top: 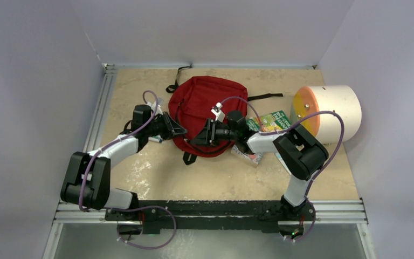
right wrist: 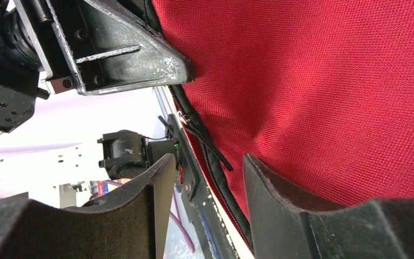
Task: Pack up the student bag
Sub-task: Unzip the student bag at the center of the board.
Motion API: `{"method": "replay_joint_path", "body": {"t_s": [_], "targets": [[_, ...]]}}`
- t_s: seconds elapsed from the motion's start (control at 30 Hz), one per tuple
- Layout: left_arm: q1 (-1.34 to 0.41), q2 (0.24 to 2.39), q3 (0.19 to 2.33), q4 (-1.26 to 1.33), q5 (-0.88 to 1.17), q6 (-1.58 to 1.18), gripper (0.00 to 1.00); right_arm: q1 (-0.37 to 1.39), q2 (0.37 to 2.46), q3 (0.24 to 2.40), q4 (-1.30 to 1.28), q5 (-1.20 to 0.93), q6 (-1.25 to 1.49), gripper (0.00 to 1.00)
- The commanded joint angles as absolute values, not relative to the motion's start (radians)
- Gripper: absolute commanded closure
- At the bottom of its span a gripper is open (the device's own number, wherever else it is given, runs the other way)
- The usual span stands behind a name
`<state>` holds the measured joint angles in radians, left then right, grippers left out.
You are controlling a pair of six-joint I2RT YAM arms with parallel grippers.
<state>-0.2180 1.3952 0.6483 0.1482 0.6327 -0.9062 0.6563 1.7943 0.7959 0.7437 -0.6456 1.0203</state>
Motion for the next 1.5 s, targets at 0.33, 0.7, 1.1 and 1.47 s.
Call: {"method": "replay_joint_path", "body": {"t_s": [0.33,0.7,1.1,1.47], "targets": [[-0.219,1.352,0.639,0.196,0.666,-0.909,1.00,0.670,1.815,0.798,0.916,-0.733,1.126,0.51],[-0.219,1.353,0.635,0.199,0.667,-0.908,1.00,0.673,1.824,0.796,0.939,-0.734,1.133,0.71],[-0.219,1.357,0.634,0.182,0.659,-0.904,1.00,0.673,1.774,0.789,0.851,-0.680,1.058,1.00],[-0.202,1.402,0.702,0.113,0.630,-0.861,1.00,0.674,1.571,0.751,0.524,-0.525,0.864,1.00]]}}
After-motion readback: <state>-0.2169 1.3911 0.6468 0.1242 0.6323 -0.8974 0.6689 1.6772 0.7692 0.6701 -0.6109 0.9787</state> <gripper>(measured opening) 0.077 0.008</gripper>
